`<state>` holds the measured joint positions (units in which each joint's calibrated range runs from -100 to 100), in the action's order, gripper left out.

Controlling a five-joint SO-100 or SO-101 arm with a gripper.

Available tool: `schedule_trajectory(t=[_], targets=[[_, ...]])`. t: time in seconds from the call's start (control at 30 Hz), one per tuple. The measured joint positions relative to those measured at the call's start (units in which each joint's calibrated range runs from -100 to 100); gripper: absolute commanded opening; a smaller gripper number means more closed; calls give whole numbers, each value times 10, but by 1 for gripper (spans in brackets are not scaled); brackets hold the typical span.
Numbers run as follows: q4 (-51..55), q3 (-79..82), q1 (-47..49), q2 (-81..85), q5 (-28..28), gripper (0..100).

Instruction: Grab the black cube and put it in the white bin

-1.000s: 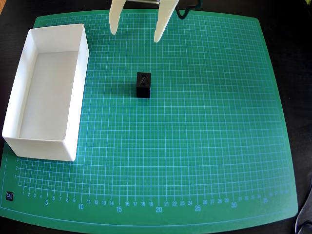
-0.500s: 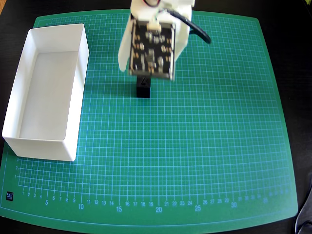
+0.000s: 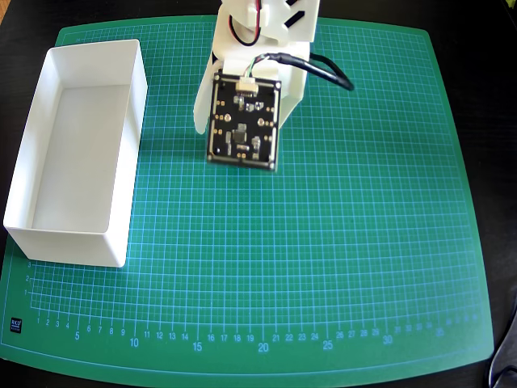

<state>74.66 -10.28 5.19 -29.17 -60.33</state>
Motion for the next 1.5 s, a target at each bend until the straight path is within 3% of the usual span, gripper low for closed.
schedule_trajectory(t=[0.57,0.8,1.13,1.5], targets=[[-38,-1,-10,-14,0,28],[-38,-1,-9,-14,0,14],[33,-1,-9,-14,-2,14],[14,-1,-9,-14,-2,13]])
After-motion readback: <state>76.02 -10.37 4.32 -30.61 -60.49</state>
